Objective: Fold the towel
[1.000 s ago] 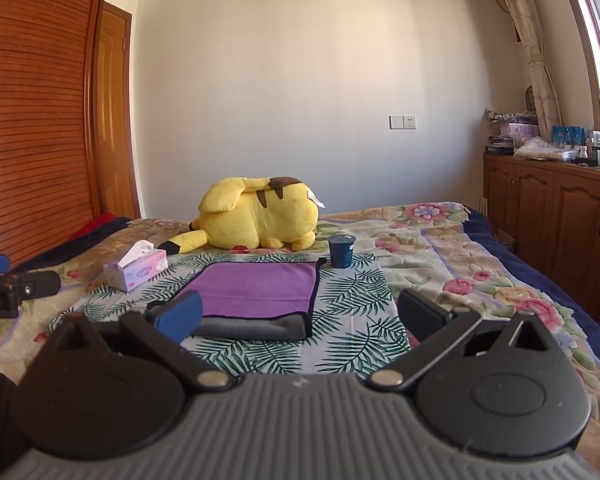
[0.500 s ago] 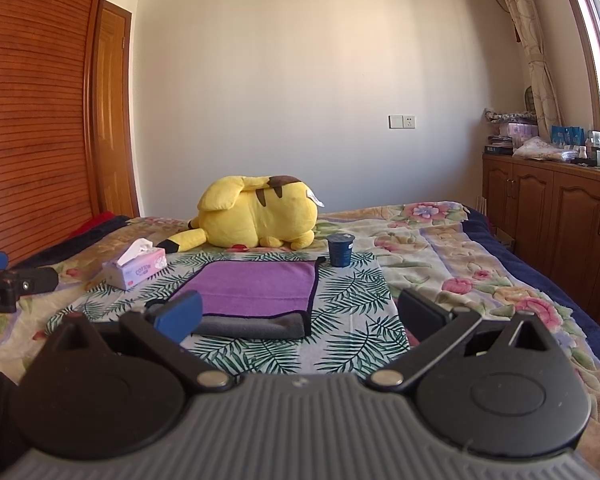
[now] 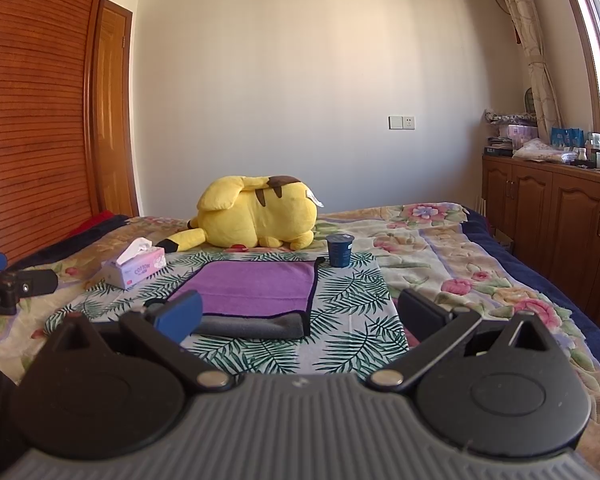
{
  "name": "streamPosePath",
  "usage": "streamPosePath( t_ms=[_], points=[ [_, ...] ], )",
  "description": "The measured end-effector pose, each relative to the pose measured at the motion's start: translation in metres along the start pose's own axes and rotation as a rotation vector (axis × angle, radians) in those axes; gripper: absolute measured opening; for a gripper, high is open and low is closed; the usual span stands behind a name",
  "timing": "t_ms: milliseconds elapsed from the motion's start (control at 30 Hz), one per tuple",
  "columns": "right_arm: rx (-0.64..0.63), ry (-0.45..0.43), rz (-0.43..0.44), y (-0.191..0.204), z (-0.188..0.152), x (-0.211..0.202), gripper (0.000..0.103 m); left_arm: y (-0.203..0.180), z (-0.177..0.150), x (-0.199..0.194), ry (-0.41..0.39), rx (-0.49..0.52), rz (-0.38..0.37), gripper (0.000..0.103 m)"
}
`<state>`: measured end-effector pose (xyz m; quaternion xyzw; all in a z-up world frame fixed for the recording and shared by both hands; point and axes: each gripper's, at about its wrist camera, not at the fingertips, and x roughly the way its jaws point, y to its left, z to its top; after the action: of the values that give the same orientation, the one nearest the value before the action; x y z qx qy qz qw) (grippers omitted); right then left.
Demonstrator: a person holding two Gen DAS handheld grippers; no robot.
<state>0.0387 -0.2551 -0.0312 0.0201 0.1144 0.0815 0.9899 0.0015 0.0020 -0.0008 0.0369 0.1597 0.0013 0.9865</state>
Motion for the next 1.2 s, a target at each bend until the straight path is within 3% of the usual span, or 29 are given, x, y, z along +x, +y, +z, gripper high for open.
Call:
streamPosePath(
  t_ms=[1200],
  points=[
    [-0.006,0.004,0.001,0.0004,-0.0014,-0.0021,0.103,-0.0015,-0.005,0.0052,0.018,0.013,-0.007,0.087]
  ],
)
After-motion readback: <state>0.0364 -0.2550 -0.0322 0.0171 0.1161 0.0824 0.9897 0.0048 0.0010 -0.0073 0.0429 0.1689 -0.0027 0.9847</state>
